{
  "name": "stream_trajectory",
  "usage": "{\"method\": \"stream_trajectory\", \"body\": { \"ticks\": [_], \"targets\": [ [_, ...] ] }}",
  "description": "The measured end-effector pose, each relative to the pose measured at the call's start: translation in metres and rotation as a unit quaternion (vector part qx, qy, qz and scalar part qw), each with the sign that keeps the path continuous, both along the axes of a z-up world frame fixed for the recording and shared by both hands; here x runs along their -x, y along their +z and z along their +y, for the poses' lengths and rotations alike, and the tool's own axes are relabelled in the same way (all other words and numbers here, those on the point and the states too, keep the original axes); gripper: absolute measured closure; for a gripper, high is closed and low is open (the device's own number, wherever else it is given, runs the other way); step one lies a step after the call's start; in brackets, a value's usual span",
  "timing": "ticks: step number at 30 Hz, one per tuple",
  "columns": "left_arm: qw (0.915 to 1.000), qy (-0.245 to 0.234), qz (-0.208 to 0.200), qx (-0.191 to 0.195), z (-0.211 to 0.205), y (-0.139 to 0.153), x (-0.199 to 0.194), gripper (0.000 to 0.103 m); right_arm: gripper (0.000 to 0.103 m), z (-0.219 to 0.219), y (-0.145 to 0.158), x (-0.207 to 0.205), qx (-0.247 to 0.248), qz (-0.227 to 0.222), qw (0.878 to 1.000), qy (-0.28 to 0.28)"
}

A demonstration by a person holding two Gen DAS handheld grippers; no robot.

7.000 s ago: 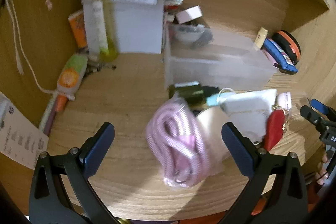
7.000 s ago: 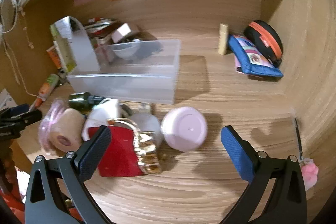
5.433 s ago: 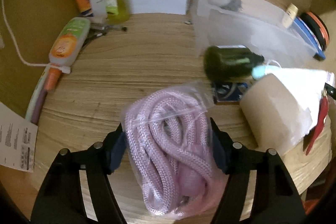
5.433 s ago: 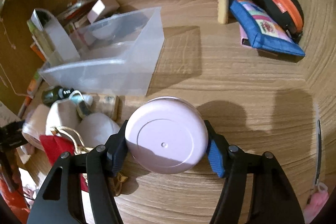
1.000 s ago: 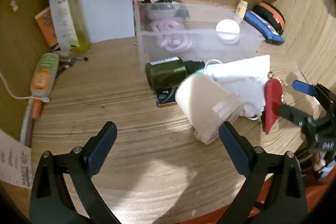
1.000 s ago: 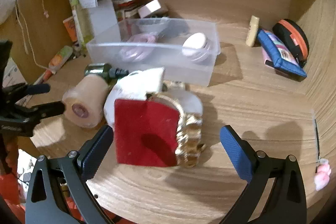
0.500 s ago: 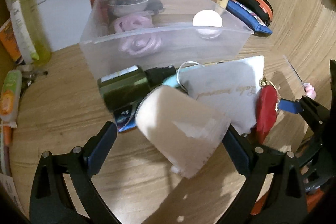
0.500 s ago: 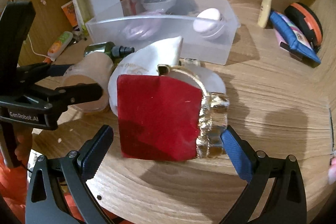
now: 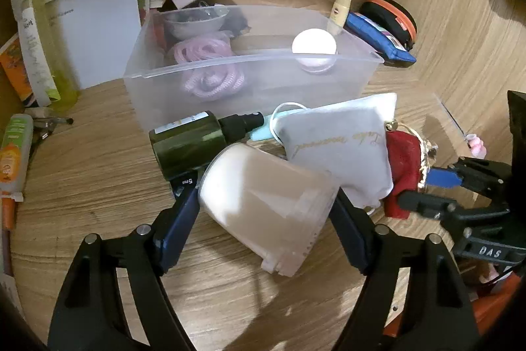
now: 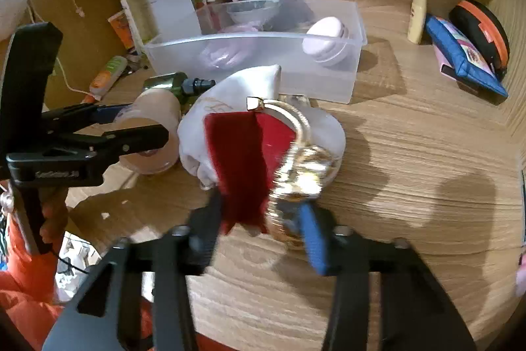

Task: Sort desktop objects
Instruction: 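Grasp the white cup with the left tool while the right tool grasps the red-gold pouch, then carry the white cup and red-gold pouch into the clear box and release both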

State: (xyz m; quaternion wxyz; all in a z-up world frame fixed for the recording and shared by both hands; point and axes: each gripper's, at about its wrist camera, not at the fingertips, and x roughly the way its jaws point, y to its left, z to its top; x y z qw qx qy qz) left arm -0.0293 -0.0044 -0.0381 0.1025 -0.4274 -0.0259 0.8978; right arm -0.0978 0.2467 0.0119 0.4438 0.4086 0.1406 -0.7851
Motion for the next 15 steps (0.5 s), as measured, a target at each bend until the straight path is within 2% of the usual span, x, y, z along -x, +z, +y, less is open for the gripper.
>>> {"method": "stream_trajectory", "body": {
  "ticks": [1,4,8,13,15],
  "targets": [
    [1.0000,0.003,0.000,-0.001,0.000,0.000,-0.001,0.026,0.080,0.001,0.000,0.001,0.001,-0.001,1.000,0.001],
    [0.9999,0.012,0.000,-0.006,-0.003,0.001,-0.004,0.028,0.085,0.005,0.003,0.002,0.012,-0.005,1.000,-0.002],
    [0.9996,0.027,0.004,-0.004,-0.005,0.003,-0.009,0.032,0.088,0.011,0.007,0.003,0.026,0.000,1.000,-0.009],
    [0.9977,0.057,0.032,0.018,-0.006,0.015,-0.018,0.037,0.089,0.018,0.018,0.005,0.044,0.008,0.999,-0.015],
    [0.9973,0.059,0.042,0.011,-0.009,0.020,-0.020,0.048,0.089,0.021,0.024,0.005,0.050,0.015,0.998,-0.018]
  ]
}}
